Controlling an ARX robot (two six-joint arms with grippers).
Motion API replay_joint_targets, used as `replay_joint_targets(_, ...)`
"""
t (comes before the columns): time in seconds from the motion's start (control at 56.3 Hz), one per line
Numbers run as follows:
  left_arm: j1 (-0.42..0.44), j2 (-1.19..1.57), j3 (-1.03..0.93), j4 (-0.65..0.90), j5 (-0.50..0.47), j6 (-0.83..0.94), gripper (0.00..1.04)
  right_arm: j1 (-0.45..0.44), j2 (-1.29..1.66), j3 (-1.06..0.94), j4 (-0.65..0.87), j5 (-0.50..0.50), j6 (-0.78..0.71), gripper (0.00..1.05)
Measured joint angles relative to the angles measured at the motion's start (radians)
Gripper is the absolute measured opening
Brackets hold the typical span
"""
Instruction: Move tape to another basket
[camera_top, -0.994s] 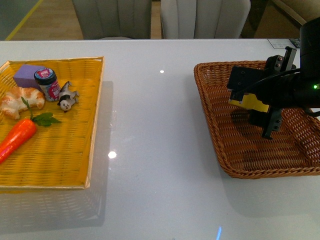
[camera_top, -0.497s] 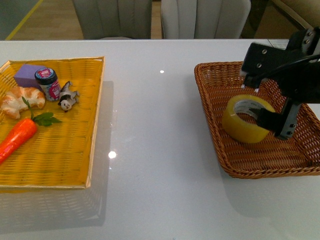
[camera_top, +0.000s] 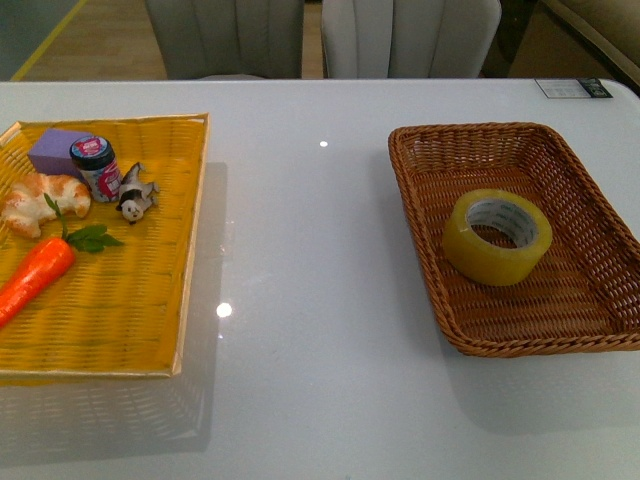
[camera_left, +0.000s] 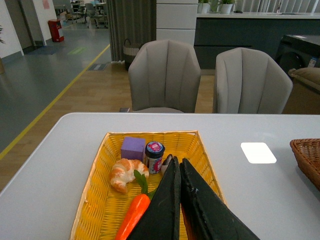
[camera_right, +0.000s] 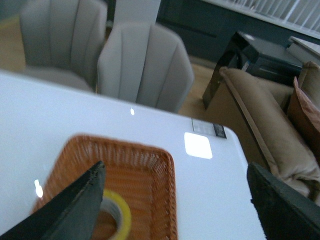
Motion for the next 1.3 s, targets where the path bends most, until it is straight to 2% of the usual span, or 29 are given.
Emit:
replay_joint_targets(0.053, 0.0, 0.0, 0.0, 0.0, 0.0, 0.0, 0.02, -0.031, -0.042, -0.047, 0.05, -0.037, 0.105, 0.69)
replay_joint_targets(0.142, 0.0, 0.0, 0.0, 0.0, 0.0, 0.0, 0.02, -0.05, -0.093, -0.114, 0.05, -0.038, 0.187, 0.51)
replay_joint_targets(0.231, 0.0, 0.0, 0.0, 0.0, 0.0, 0.0, 0.02, -0.051, -0.164, -0.174, 0.034, -0.042, 0.221, 0.3)
replay_joint_targets(0.391, 0.0, 0.0, 0.0, 0.0, 0.0, 0.0, 0.02, -0.052, -0.266, -0.231, -0.008, -0.042, 0.234, 0.02)
replay_joint_targets(0.639, 0.0, 0.0, 0.0, 0.0, 0.0, 0.0, 0.02, -0.052, -0.425, -0.296, -0.105, -0.042, 0.237, 0.02)
replay_joint_targets(0.746, 0.0, 0.0, 0.0, 0.0, 0.0, 0.0, 0.02, -0.052, -0.447, -0.34, -0.076, -0.043, 0.238, 0.02)
replay_joint_targets(1.296, 0.0, 0.0, 0.0, 0.0, 0.0, 0.0, 0.02, -0.052, -0.826, -0.343, -0.425, -0.042, 0.238, 0.02)
